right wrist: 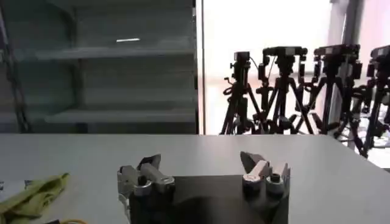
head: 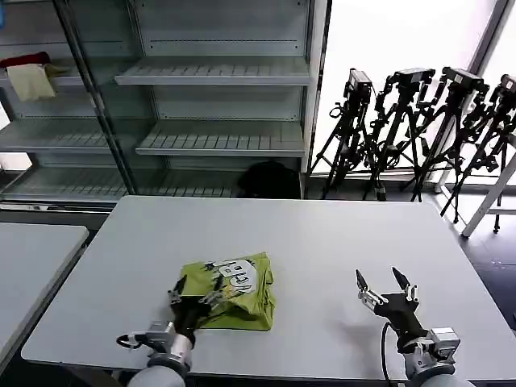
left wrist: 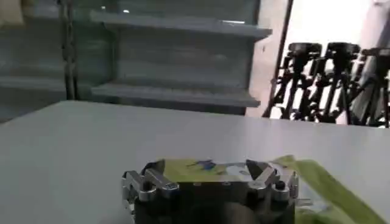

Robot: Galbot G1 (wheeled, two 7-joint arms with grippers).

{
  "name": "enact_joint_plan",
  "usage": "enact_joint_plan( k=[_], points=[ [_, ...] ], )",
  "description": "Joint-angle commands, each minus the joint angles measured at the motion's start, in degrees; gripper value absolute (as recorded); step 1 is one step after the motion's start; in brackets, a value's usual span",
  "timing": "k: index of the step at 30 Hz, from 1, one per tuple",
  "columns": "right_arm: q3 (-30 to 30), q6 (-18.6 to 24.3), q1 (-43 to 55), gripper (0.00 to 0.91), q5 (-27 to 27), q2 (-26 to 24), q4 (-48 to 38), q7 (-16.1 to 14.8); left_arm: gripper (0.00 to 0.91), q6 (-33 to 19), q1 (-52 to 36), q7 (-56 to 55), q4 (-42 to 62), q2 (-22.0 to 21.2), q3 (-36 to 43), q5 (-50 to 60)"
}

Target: Fold and organize the clothes.

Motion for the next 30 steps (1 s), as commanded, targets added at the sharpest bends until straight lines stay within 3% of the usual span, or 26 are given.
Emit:
enact_joint_plan(
  k=[1, 11, 30],
  points=[
    [0.3, -0.1, -0.1, 0.907, -0.2, 0.0, 0.4, 0.0, 0.907, 5.3, 3.6, 1.8, 1.5, 2.1, -13.1, -10.4],
    [0.1, 0.2, -0.1, 0.907, -0.8, 0.3, 0.2, -0.1, 0.907, 5.0, -0.3, 1.8, 3.0, -1.4, -10.0, -10.9],
    [-0.3, 0.3, 0.1, 0.907, -1.1, 0.4, 0.0, -0.2, 0.907, 1.0, 0.1, 3.9, 4.4, -3.9, -7.1, -10.7]
  ],
)
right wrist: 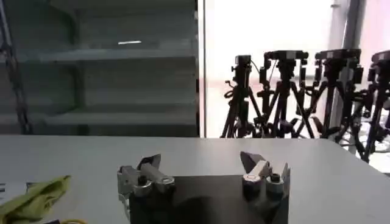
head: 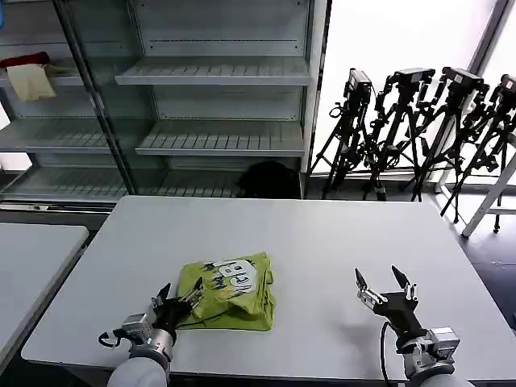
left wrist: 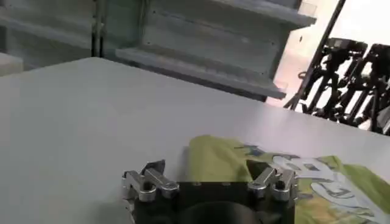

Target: Fold and organize the clothes.

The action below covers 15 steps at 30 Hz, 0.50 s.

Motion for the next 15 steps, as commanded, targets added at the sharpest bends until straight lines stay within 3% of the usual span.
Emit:
enact_joint_plan(
  k=[1, 3, 4, 5, 6, 7, 8, 10, 15],
  points=[
    [0.1, 0.1, 0.0, 0.907, 0.0, 0.0, 0.0, 0.0, 0.907, -0.9, -0.3, 0.4, 0.7, -1.0, 0.7, -0.8],
    [0.1, 0.1, 0.0, 0.907, 0.0, 0.0, 0.0, 0.0, 0.897, -1.3, -0.3, 0.6, 1.2, -1.3, 1.2, -0.2],
    [0.0, 0.1, 0.0, 0.907, 0.0, 0.0, 0.0, 0.0, 0.715, -1.7, -0.4, 0.7, 1.6, -1.3, 1.4, -0.2],
    [0.0, 0.1, 0.0, 0.907, 0.0, 0.0, 0.0, 0.0, 0.605, -1.9, -0.5, 0.8, 1.7, -1.4, 1.6, -0.2],
    [0.0, 0.1, 0.0, 0.907, 0.0, 0.0, 0.0, 0.0, 0.333, -2.2, -0.6, 1.0, 2.1, -1.5, 1.8, -0.2],
    [0.0, 0.1, 0.0, 0.907, 0.0, 0.0, 0.1, 0.0, 0.272, -2.6, -0.7, 1.0, 2.3, -1.6, 2.0, -0.1],
    [0.0, 0.1, 0.0, 0.907, 0.0, 0.0, 0.1, -0.1, 0.151, -2.9, -0.7, 1.0, 2.6, -1.7, 2.2, -0.1],
    [0.0, 0.1, -0.1, 0.907, 0.0, 0.0, 0.1, -0.1, 0.040, -3.4, -0.9, 1.1, 3.0, -1.8, 2.4, -0.1],
    [0.1, 0.1, -0.1, 0.907, 0.0, -0.1, 0.2, 0.0, 0.010, -4.8, -0.7, 1.2, 3.9, -1.9, 3.0, 0.5]
  ],
)
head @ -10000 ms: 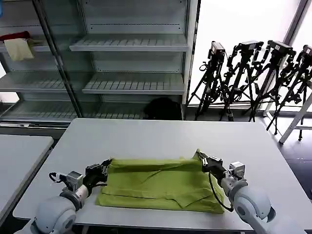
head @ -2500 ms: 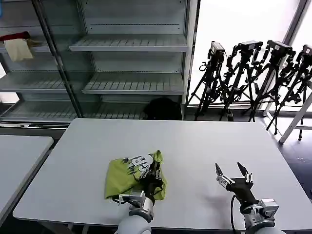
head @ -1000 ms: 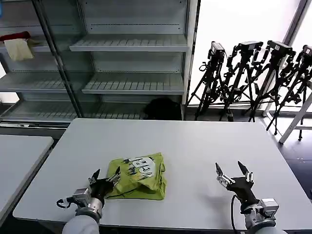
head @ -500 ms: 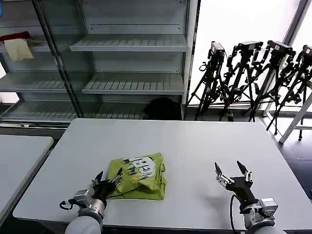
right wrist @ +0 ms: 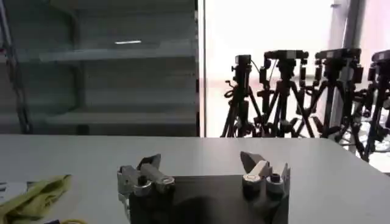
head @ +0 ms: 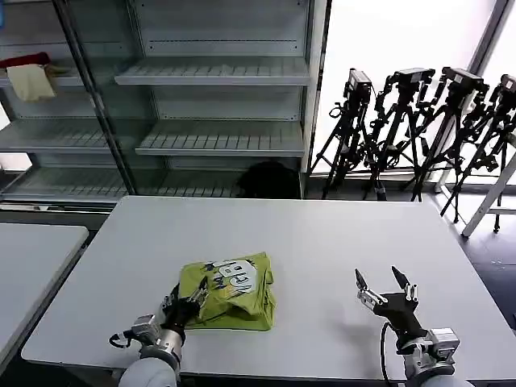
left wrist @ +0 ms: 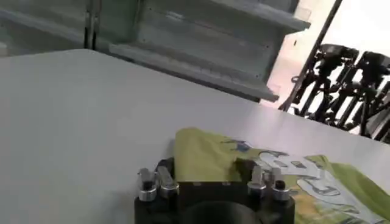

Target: Fold and organize the clothes.

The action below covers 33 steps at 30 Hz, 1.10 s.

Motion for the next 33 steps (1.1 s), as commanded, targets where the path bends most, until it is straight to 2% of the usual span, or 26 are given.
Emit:
enact_joint_plan(
  k=[1, 10, 21, 23, 30, 33],
  points=[
    [0.0, 0.0, 0.1, 0.907, 0.0, 0.0, 0.2, 0.0, 0.010, -2.3, 0.2, 0.3, 1.5, -0.4, 1.0, 0.4],
    [-0.3, 0.0, 0.2, 0.907, 0.0, 0.0, 0.2, 0.0, 0.000, -6.8, -0.3, 0.8, 3.0, -0.5, 1.7, 2.8],
    [-0.4, 0.2, 0.5, 0.907, 0.0, -0.1, 0.2, 0.0, 0.000, -8.0, -0.9, 0.8, 2.9, 0.7, 1.3, 4.4],
    [-0.3, 0.2, 0.6, 0.907, 0.0, -0.2, 0.1, 0.0, 0.000, -7.7, -0.9, 0.9, 2.2, 2.1, 0.0, 3.9],
    [-0.8, 0.2, 1.3, 0.907, 0.1, -0.4, 0.1, 0.0, 0.000, -6.2, -0.5, 1.6, 0.8, 11.4, -8.3, -1.7],
    [-1.3, 0.2, 1.6, 0.907, 0.1, -0.3, 0.1, 0.0, 0.000, -5.0, 0.6, 5.3, -0.6, 18.2, -16.3, -4.6]
  ],
)
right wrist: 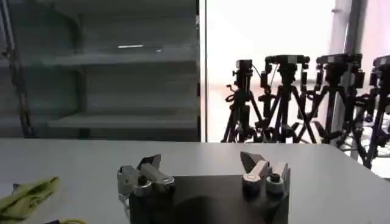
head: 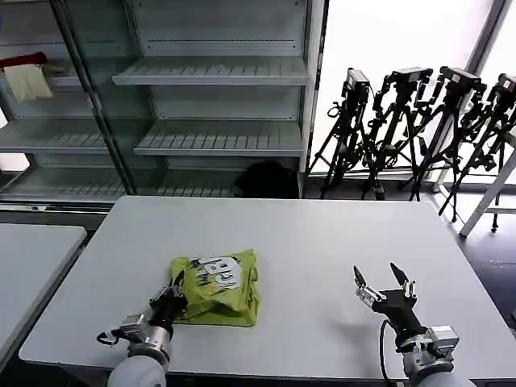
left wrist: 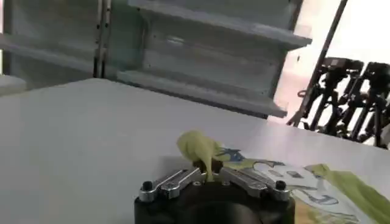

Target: Fold and organize the clothes.

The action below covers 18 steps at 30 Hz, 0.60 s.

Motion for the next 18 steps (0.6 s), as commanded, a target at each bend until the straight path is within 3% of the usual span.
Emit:
enact_joint_plan(
  k=[1, 6, 11, 14, 18],
  points=[
    [-0.7, -0.1, 0.6, 0.907, 0.0, 0.1, 0.0, 0.0, 0.000, 1.6, 1.4, 5.4, -2.9, 15.1, -15.5, -6.7],
    [-0.7, 0.1, 0.6, 0.907, 0.0, 0.0, 0.0, 0.0, 0.000, 7.1, 2.8, 12.3, -4.3, 23.0, -27.8, -9.0],
    [0.2, 0.5, -0.5, 0.907, 0.1, 0.0, 0.3, 0.0, 0.000, 10.9, -0.3, 20.6, -2.4, 27.3, -30.4, -4.7],
    [1.3, 0.8, -1.4, 0.907, 0.3, -0.2, 0.6, -0.1, 0.000, 10.2, -3.6, 25.7, -2.0, 27.5, -26.4, 4.5],
    [1.5, 0.8, -1.5, 0.907, 0.3, 0.2, 0.7, 0.0, 0.000, 7.7, -4.9, 28.1, -3.5, 22.2, -9.7, 17.0]
  ],
)
